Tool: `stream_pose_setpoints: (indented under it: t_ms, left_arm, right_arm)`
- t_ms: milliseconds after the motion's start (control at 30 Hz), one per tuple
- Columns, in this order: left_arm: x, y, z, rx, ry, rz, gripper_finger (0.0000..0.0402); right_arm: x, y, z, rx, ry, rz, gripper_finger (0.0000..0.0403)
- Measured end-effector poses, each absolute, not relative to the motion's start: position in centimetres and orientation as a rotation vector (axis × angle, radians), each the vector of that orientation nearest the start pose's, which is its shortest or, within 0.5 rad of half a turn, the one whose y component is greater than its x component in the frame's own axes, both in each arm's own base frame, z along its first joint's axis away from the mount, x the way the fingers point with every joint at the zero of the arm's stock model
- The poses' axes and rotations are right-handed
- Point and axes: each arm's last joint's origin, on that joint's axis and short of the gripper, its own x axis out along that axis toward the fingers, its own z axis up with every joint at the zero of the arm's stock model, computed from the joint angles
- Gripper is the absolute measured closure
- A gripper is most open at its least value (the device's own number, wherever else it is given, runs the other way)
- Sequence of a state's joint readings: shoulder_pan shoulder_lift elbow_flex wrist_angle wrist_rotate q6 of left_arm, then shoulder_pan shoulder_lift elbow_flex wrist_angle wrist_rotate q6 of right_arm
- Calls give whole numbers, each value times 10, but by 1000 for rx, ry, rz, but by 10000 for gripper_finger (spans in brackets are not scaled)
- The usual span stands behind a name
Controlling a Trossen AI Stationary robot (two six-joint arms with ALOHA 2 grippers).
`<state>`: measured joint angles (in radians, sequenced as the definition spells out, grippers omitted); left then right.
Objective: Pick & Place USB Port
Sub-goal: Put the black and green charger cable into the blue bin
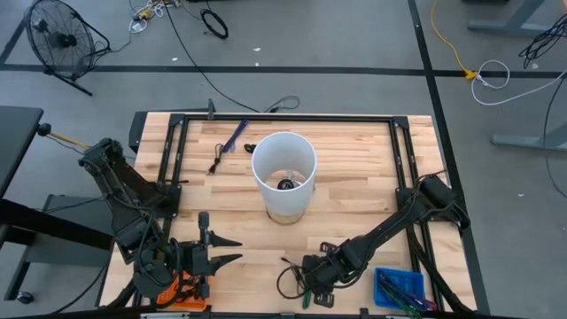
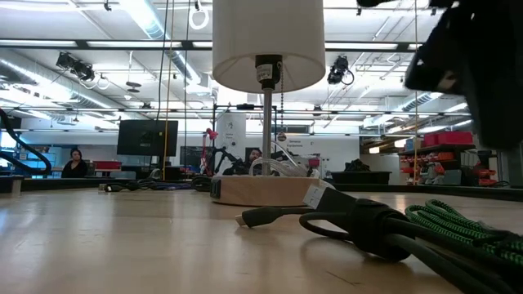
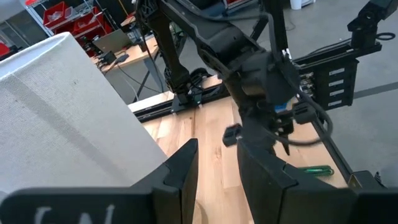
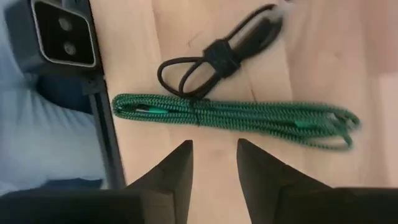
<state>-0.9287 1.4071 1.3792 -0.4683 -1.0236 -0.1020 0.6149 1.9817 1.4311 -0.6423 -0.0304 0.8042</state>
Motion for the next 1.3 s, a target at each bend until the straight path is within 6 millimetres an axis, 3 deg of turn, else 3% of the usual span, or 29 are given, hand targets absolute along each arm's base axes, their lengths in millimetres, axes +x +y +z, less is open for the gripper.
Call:
stream_pose_setpoints:
  t_ms: [200,400,600,1300]
  left_arm:
    - [197,-222,378,312,273,106,285]
    - [197,-222,377,316,277,107,285]
    - [196,-221,375,307,294,112,285]
    - [196,-221,373,303,316,77,285]
  right_arm:
    - [338,228,154,205,1316,143,252]
    - [352,223,157,198,1220,198,195]
    - [352,224,157,233,1225,187,159]
    - [336,234,154,353,1356,135,198]
